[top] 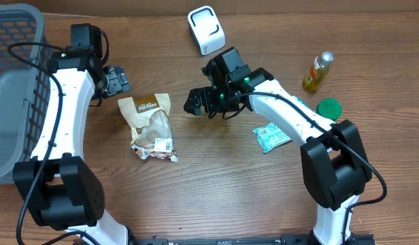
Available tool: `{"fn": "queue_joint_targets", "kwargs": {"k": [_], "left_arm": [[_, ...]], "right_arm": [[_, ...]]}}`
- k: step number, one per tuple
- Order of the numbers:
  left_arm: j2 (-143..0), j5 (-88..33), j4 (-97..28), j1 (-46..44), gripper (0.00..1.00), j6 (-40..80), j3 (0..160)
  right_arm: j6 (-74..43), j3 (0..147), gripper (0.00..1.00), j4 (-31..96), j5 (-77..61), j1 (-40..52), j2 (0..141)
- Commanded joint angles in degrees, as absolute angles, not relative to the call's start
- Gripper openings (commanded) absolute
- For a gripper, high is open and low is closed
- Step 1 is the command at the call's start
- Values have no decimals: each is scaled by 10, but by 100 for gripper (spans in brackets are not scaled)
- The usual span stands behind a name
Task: Scan the item barcode
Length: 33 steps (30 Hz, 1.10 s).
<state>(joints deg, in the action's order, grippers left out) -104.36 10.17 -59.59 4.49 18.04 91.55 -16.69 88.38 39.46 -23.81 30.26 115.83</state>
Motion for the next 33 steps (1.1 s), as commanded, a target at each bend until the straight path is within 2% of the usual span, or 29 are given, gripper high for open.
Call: {"fn": "queue_joint_targets", "kwargs": {"k": [1,10,12,13,14,15,25,30,33], "left_arm": [[-1034,109,-595,41,99,178,920],[-1034,97,-571,41,100,181,920],[-1034,-28,-610,41,99,178,920],[-1034,-51,-612,41,96,171,920],[-1035,-65,-615,40,19,171,917],[-1036,-64,-616,39,4,171,911],[-1038,7,-537,33,4,188,757],[-1038,4,-410,25,7,195,691],[-1038,6,-336,13,4,193,668]], "right_arm": [[-167,894,100,391,-245,302,1154],[-167,894,100,420,-244,302,1154],[-164,894,100,459,-225,298,1154],[-165,894,100,462,-216,294,1154],[-165,894,100,466,-215,287,1154],[-165,894,100,470,-215,279,1154],[-164,894,100,484,-215,211,1154],[-164,894,100,482,-214,191,1154],[-164,894,100,483,-214,184,1154]]}}
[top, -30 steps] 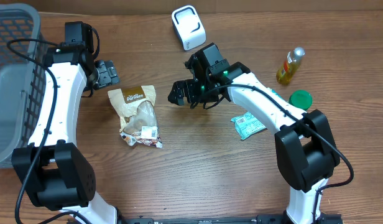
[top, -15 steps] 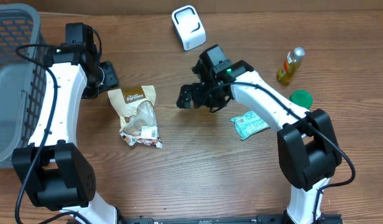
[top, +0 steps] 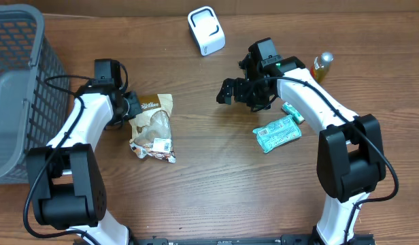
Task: Scan the item barcode
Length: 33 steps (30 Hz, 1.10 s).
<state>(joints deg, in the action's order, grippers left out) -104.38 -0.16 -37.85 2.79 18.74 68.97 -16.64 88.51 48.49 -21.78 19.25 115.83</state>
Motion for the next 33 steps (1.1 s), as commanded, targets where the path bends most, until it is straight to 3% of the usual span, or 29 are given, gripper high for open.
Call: {"fn": "queue_joint_targets", "kwargs": {"k": [1,16,20,25,28,33], "left_arm": [[-1038,0,-296,5,4,193,652],[-1034,-92,-212,-207,4,198,650],[-1004,-90,-252,-195,4,219,718],[-992,-83,-400,-147,4,214,827],[-994,-81,-477,-109,5,165,836],[-1005,-60,-537,-63,14,68,820]], "right_arm": [[-165,894,100,483,-215,180,1154],[-165,894,100,501,-215,160,1154],[-165,894,100,503,-215,160,1154],[-165,894,100,520,-243,162,1154],[-165,893,100,527,-245,169,1154],[-165,893,100,539,-246,182,1154]]}}
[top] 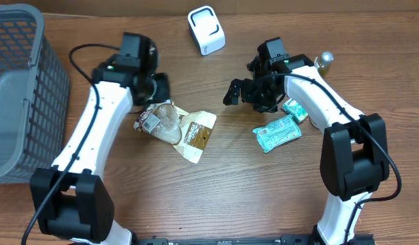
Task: Scan the item barcode
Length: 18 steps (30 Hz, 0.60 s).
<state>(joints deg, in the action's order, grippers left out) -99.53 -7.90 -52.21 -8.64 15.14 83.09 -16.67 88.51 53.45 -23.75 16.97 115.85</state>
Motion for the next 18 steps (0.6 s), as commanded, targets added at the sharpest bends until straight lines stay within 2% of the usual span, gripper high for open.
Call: {"fn": "queue_joint_targets", "kwargs": {"k": [1,18], "left_arm": [[-1008,-58,-538,-58,13,61,818],[-1184,-55,-491,-41,12,38,815]], "right_arm": [[-165,893,100,541,-246,184,1154],[-198,889,100,532,-245,242,1154]]}}
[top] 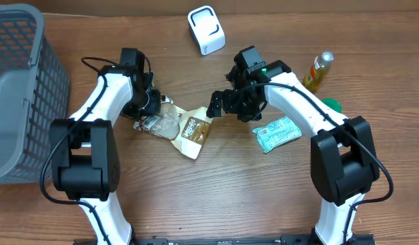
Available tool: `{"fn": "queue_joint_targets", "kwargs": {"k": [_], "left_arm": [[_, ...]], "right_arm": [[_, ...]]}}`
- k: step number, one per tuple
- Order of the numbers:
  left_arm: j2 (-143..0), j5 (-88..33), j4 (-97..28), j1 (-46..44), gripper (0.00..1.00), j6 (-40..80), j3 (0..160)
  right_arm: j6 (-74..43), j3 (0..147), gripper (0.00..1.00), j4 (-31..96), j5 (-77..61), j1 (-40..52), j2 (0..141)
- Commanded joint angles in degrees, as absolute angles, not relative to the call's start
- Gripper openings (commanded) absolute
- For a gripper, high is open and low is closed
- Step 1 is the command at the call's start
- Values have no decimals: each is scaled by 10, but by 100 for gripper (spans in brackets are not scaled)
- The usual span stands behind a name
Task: Scan the item barcode
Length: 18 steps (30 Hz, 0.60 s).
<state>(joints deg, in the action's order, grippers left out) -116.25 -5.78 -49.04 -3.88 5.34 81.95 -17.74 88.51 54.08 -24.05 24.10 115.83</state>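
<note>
A snack bag (184, 127), part clear and part brown with a printed label, lies on the wooden table at centre left. A white sticker shows at its left end. My left gripper (155, 109) is down on that left end and appears shut on it. My right gripper (218, 105) hangs just right of the bag's brown end, pointing at it. The right gripper's fingers are a dark mass from above, so their state is hidden.
A grey mesh basket (19, 88) fills the far left. At the back stands a white boxy device (206, 29). A yellow bottle (318, 71), a green lid (332, 104) and a teal packet (277, 133) lie on the right, under and beside the right arm.
My right gripper has moved left and sits close to the bag's brown end. The left arm has folded back, its gripper still on the bag's left end; the bag shifted slightly.
The bag first lay upright-labelled at centre left, my left gripper behind it and my right gripper near the middle. Then the left gripper reached the bag's top while the right drew back right. Later the bag lay turned and shifted right under the left gripper; now the right gripper faces it.
</note>
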Motion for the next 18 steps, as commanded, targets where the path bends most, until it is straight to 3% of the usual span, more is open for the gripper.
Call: {"fn": "queue_joint_targets", "kwargs": {"k": [1,10,18], "left_arm": [[-1187,-55,-492,-41,12,38,815],[-1188,-60,-497,-42,11,39,815],[-1188,-60,-499,-42,12,39,815]], "right_arm": [[-207,883,100,524,-245,242,1154],[-254,813,100,436,-324,251,1154],[-328,761,100,318,-355,320,1157]]}}
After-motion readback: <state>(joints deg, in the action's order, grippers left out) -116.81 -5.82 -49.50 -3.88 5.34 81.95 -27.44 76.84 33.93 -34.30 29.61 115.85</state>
